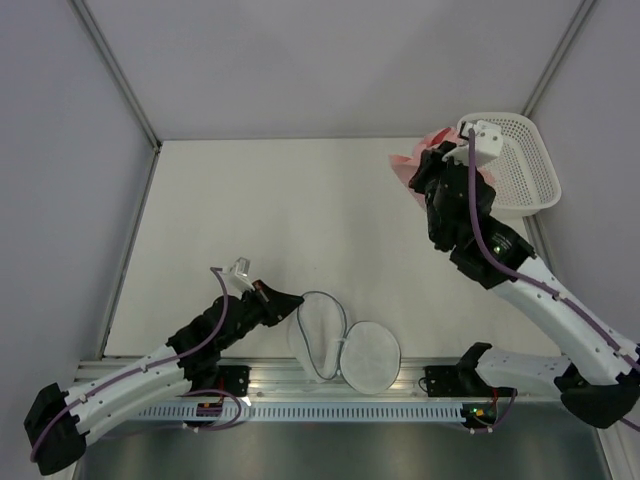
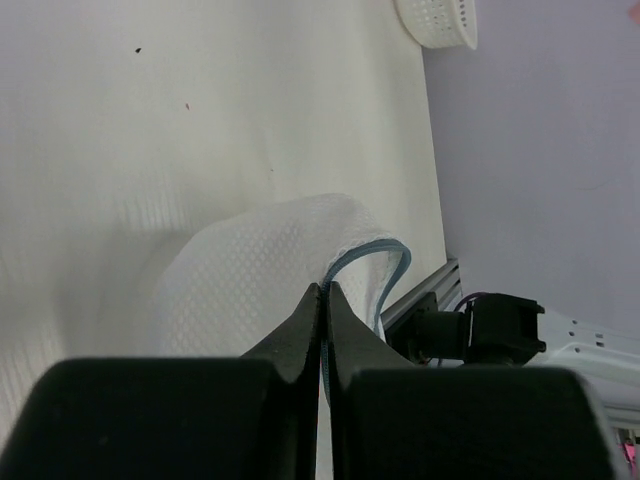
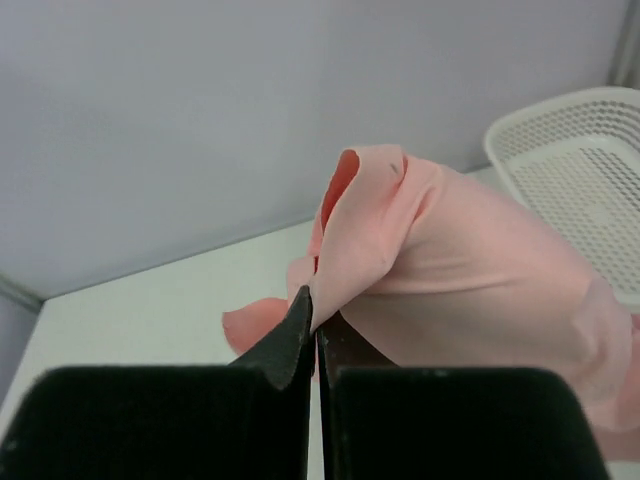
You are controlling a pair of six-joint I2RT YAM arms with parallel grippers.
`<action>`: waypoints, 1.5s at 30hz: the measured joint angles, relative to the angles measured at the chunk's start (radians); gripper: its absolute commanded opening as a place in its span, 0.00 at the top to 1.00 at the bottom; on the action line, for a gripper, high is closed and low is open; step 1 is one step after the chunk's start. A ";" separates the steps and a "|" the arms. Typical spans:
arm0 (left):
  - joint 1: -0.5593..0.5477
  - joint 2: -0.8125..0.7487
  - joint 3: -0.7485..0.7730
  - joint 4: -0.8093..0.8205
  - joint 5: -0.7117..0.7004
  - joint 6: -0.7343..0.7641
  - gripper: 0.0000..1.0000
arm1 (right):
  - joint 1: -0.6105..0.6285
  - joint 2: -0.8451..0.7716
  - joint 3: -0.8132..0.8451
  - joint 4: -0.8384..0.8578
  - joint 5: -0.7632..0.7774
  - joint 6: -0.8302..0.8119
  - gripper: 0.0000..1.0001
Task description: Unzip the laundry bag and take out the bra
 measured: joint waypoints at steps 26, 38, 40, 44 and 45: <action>0.001 -0.154 0.043 -0.148 0.045 0.001 0.98 | -0.974 1.139 0.844 -0.195 -0.551 0.287 0.41; 0.001 -0.141 0.058 -0.167 0.019 0.005 0.98 | -1.018 0.998 0.368 0.138 -0.697 0.325 0.02; 0.001 -0.141 0.058 -0.171 0.014 0.007 0.98 | -1.017 0.896 0.258 0.232 -0.728 0.340 0.02; 0.001 -0.162 0.058 -0.195 0.007 0.013 0.98 | -0.989 0.601 0.011 0.378 -0.739 0.341 0.02; 0.001 -0.174 0.058 -0.203 0.002 0.014 0.98 | -0.974 0.521 -0.041 0.394 -0.732 0.335 0.02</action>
